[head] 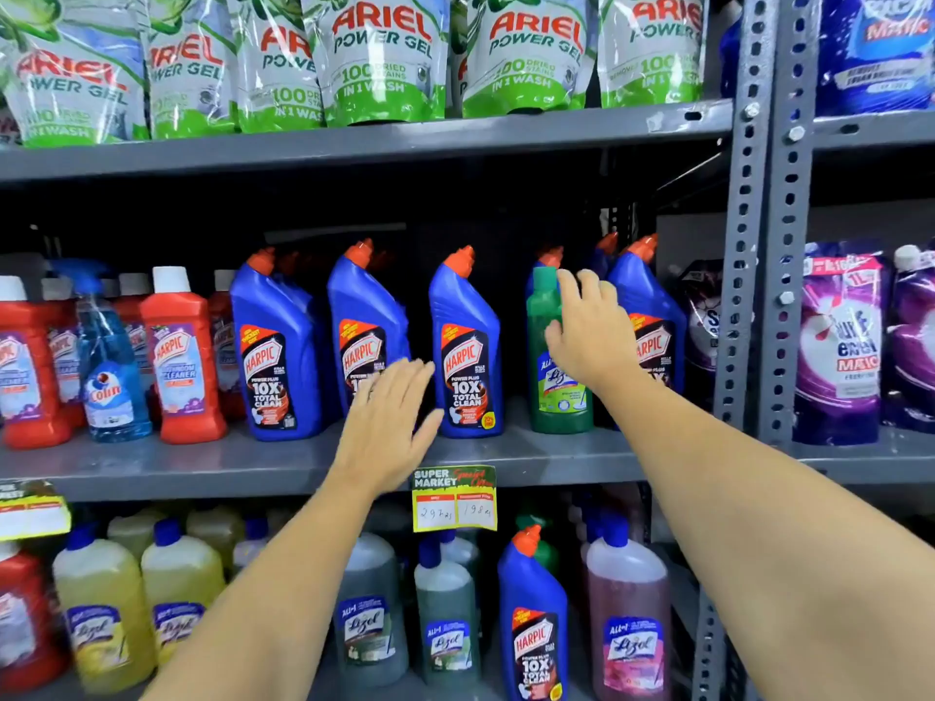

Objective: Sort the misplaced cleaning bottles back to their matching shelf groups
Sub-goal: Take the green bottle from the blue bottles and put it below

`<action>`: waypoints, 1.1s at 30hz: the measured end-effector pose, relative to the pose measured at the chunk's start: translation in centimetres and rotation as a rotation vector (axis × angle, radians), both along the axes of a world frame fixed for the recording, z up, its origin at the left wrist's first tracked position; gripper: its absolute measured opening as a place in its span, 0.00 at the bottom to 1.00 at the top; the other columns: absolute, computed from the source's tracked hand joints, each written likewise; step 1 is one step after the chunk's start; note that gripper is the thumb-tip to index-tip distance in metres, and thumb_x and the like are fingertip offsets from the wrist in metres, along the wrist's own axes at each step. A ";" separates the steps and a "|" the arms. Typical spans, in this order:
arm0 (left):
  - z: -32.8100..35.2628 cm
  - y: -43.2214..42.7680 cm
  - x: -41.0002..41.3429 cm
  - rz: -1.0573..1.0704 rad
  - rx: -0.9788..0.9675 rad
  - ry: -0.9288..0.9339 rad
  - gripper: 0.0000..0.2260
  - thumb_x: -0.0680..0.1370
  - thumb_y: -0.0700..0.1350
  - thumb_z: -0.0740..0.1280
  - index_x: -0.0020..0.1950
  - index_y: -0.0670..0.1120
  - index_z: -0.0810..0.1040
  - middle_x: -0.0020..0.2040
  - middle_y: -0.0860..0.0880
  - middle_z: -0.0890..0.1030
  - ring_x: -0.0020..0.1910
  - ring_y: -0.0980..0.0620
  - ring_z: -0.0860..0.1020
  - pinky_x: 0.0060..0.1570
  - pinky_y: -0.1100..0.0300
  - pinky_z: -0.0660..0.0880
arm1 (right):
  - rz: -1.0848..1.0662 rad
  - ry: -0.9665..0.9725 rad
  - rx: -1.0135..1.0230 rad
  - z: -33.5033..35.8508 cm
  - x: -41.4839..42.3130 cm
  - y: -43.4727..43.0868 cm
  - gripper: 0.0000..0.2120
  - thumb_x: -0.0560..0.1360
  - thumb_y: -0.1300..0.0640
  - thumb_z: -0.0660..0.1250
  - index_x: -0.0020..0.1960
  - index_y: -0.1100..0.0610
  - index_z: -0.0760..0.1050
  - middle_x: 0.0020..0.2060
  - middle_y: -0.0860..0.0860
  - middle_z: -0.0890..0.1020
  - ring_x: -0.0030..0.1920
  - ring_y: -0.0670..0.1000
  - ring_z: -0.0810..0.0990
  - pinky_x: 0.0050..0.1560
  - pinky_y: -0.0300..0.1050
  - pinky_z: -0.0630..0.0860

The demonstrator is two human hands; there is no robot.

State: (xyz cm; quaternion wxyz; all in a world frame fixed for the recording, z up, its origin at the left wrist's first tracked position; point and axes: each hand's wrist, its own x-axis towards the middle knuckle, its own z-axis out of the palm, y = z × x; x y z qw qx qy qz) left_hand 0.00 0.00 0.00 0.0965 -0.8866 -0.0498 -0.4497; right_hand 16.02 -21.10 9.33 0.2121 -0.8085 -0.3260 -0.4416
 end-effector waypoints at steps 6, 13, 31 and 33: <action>-6.0 1.0 -0.2 0.082 0.018 0.184 0.27 0.81 0.59 0.50 0.69 0.42 0.74 0.64 0.45 0.78 0.64 0.46 0.74 0.62 0.48 0.71 | 0.141 0.428 0.261 -0.3 1.7 0.8 0.36 0.74 0.53 0.66 0.76 0.61 0.53 0.67 0.64 0.68 0.63 0.69 0.72 0.60 0.60 0.71; -6.1 0.9 0.1 0.040 -0.026 0.098 0.23 0.80 0.57 0.55 0.59 0.42 0.79 0.55 0.47 0.82 0.52 0.46 0.80 0.51 0.50 0.76 | 0.317 0.770 0.439 -2.1 3.9 1.6 0.43 0.64 0.43 0.78 0.71 0.54 0.60 0.64 0.57 0.76 0.62 0.60 0.76 0.64 0.58 0.73; -7.3 0.5 0.1 0.042 -0.060 -0.020 0.23 0.81 0.56 0.54 0.67 0.43 0.74 0.65 0.47 0.78 0.63 0.47 0.75 0.66 0.48 0.61 | 0.580 0.555 0.835 -6.5 -1.9 -2.9 0.35 0.68 0.54 0.77 0.68 0.61 0.64 0.57 0.44 0.77 0.55 0.41 0.78 0.62 0.36 0.72; -8.5 -0.1 -0.7 0.046 -0.092 -0.115 0.23 0.81 0.54 0.56 0.71 0.44 0.70 0.72 0.45 0.70 0.73 0.47 0.65 0.73 0.43 0.53 | 0.628 0.523 0.887 -6.9 -3.6 -4.5 0.31 0.67 0.53 0.77 0.64 0.58 0.67 0.55 0.45 0.79 0.54 0.39 0.79 0.62 0.39 0.74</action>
